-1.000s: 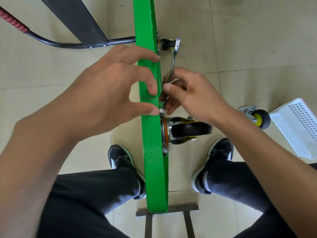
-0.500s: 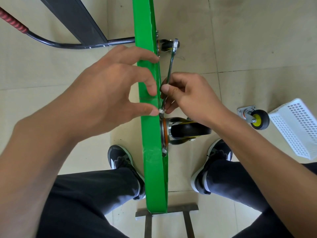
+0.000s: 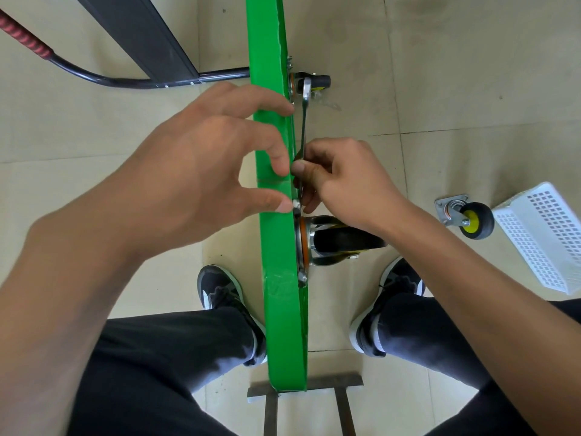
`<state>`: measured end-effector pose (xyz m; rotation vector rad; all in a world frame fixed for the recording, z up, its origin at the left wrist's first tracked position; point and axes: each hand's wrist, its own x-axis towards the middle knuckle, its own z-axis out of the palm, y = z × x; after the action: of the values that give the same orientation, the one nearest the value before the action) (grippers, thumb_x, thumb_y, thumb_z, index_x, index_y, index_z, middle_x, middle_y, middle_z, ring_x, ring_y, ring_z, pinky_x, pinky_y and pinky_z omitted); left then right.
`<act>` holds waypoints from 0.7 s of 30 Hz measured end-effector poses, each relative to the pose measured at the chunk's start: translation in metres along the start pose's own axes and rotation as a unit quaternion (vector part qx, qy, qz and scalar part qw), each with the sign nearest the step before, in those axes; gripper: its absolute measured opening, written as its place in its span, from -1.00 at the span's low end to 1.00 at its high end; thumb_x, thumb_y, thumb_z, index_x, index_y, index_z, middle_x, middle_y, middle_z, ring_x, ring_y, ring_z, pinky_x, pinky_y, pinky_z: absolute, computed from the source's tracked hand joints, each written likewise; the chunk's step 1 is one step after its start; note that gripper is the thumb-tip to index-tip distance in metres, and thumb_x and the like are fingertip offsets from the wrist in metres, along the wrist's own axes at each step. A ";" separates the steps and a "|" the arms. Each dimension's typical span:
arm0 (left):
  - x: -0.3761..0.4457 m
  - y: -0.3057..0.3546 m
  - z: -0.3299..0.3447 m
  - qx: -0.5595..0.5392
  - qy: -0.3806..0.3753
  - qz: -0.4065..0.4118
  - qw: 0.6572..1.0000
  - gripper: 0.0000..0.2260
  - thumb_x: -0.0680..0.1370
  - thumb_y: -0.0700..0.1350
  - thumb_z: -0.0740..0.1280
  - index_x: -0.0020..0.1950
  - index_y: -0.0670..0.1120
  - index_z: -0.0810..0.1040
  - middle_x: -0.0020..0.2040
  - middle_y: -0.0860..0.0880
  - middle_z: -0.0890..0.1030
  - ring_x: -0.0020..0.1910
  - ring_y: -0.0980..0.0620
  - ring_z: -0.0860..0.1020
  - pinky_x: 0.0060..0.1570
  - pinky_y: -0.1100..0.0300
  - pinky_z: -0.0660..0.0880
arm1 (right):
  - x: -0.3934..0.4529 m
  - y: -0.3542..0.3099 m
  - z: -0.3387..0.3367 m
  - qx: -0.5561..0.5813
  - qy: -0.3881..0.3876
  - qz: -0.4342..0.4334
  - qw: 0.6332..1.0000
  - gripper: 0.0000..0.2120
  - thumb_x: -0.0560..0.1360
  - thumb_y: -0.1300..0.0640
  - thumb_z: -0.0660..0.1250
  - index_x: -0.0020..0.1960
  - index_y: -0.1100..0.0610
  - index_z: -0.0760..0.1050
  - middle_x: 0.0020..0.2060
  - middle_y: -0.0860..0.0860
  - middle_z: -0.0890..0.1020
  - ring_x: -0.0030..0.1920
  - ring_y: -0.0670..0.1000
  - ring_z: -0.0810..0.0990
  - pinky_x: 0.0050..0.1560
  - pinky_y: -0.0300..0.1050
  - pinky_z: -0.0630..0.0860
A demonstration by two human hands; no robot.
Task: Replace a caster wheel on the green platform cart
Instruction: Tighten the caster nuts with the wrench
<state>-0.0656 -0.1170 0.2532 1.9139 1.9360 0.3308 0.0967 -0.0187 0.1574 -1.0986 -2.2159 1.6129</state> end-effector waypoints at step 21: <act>0.004 -0.002 -0.001 0.006 0.005 0.011 1.000 -0.72 0.30 0.27 0.41 -0.13 0.14 0.62 0.36 0.15 0.49 0.36 0.03 0.39 0.22 0.15 0.29 | 0.034 0.042 -0.004 0.343 -0.068 0.317 0.882 -0.83 0.65 0.20 0.26 -0.02 0.30 0.49 -0.31 0.21 0.63 -0.38 0.07 0.68 -0.33 -0.14 0.63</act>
<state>-0.0679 -0.1130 0.2529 1.9459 1.9291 0.3354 0.0941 0.0122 0.1134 -1.5655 -1.1453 2.5048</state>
